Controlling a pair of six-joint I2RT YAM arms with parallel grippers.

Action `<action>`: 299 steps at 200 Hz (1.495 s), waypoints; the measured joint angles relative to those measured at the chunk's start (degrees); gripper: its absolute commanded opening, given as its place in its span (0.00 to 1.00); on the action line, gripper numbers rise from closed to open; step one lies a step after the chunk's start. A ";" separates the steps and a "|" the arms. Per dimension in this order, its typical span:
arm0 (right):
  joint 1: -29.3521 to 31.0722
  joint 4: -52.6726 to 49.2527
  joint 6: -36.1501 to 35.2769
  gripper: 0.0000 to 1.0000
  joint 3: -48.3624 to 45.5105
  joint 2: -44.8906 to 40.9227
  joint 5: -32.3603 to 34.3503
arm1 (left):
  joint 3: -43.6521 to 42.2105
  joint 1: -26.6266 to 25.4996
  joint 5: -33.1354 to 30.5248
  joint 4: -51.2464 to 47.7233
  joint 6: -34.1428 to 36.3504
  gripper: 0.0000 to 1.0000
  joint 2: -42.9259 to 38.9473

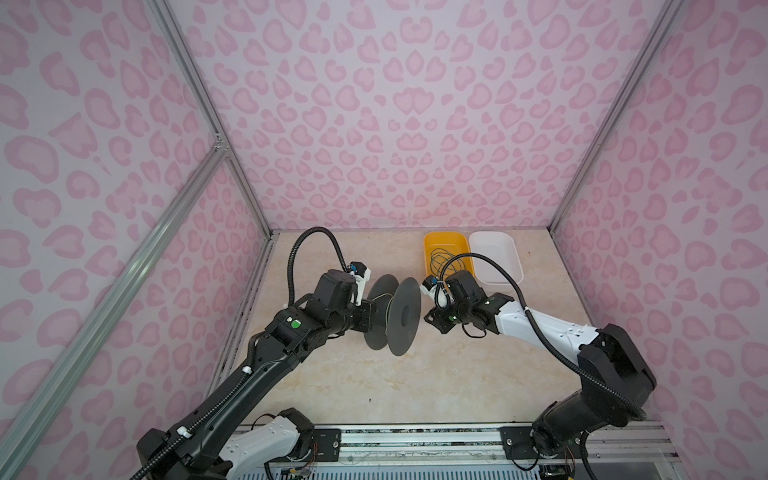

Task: Wrap the cables
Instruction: 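Raise the spool with the left gripper while the right gripper lowers the cable under it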

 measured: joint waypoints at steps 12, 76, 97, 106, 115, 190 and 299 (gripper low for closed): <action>0.00 0.13 0.00 0.25 0.00 0.33 -0.11 | 0.00 0.00 0.20 -0.22 -0.20 0.04 -0.02; -0.07 5.20 1.62 0.00 -2.49 0.20 -1.20 | 0.00 0.76 2.75 -0.50 -0.87 0.04 -0.52; -0.11 6.67 2.84 0.00 -4.59 -1.55 -1.29 | 0.00 1.09 3.23 -0.37 -1.44 0.04 -0.55; -0.42 7.58 3.26 0.00 -5.84 -2.51 -1.40 | 0.00 1.40 3.43 -0.15 -1.68 0.04 -0.57; -0.66 8.46 3.91 0.00 -7.06 -3.39 -1.55 | 0.00 1.64 3.67 0.17 -1.95 0.04 -0.59; -0.50 19.91 14.36 0.00 -16.44 -5.84 -3.58 | 0.66 4.87 4.57 4.20 -6.86 0.04 -0.59; 13.18 32.52 29.92 0.00 -22.67 -12.81 4.79 | 2.36 5.05 -10.64 16.37 -15.19 0.04 7.82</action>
